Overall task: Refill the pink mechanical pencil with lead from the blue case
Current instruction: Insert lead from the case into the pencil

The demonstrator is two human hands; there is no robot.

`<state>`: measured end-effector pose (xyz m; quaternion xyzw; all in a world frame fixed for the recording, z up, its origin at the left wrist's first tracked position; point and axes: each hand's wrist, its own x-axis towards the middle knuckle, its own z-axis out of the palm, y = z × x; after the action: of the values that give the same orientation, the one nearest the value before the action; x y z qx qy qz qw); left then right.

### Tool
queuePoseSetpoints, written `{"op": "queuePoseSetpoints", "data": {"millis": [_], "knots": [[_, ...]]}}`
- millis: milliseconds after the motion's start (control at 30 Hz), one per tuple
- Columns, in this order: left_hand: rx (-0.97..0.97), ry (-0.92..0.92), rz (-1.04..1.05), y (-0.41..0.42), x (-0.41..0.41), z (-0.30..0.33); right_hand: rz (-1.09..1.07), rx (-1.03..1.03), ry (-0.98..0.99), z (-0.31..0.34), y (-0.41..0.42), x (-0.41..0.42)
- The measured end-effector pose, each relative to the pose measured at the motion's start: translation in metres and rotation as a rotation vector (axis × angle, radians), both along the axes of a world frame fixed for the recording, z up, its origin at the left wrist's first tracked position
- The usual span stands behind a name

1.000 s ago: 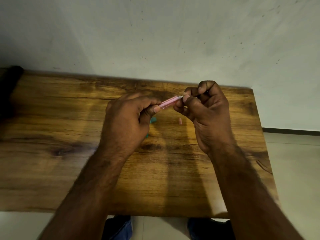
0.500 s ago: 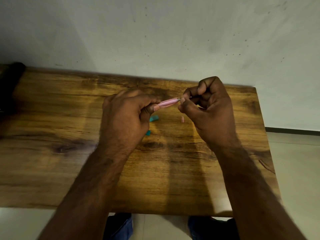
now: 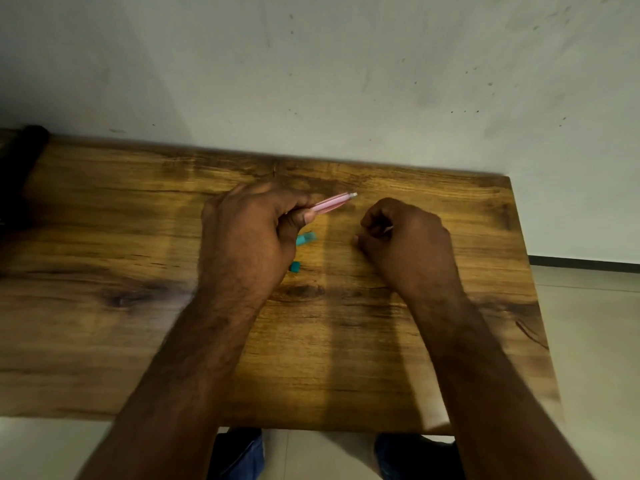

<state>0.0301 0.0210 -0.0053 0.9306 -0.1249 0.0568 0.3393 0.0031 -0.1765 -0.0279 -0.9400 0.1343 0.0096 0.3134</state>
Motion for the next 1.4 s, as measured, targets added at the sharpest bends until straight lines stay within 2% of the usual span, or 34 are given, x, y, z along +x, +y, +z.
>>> {"op": "queuePoseSetpoints", "data": {"millis": [133, 233, 300, 433, 533, 633, 1000, 1400], "knots": [[0.008, 0.03, -0.011, 0.0, -0.001, 0.001, 0.066, -0.098, 0.001, 0.002, 0.003, 0.0], [0.007, 0.04, -0.008, 0.0, -0.001, 0.001, 0.001, -0.001, 0.033, 0.002, 0.0, 0.0], [0.008, 0.042, -0.004, 0.0, -0.001, 0.001, -0.125, 0.266, -0.038, 0.005, 0.0, 0.002], [0.003, 0.046, -0.01, 0.0, -0.001, 0.001, -0.293, 1.084, -0.193, 0.017, -0.001, 0.005], [-0.002, 0.041, -0.008, -0.001, -0.001, 0.001, -0.294, 1.301, -0.232, 0.022, -0.001, 0.005], [-0.01, 0.045, -0.009, -0.002, -0.002, 0.0, -0.29, 1.323, -0.252, 0.025, 0.0, 0.004], [-0.004, 0.041, -0.004, -0.001, -0.002, -0.001, -0.249, 1.177, -0.217, 0.025, 0.004, 0.002], [-0.007, 0.044, -0.022, -0.002, -0.002, 0.0, -0.212, 1.156, -0.217, 0.022, 0.005, 0.002]]}}
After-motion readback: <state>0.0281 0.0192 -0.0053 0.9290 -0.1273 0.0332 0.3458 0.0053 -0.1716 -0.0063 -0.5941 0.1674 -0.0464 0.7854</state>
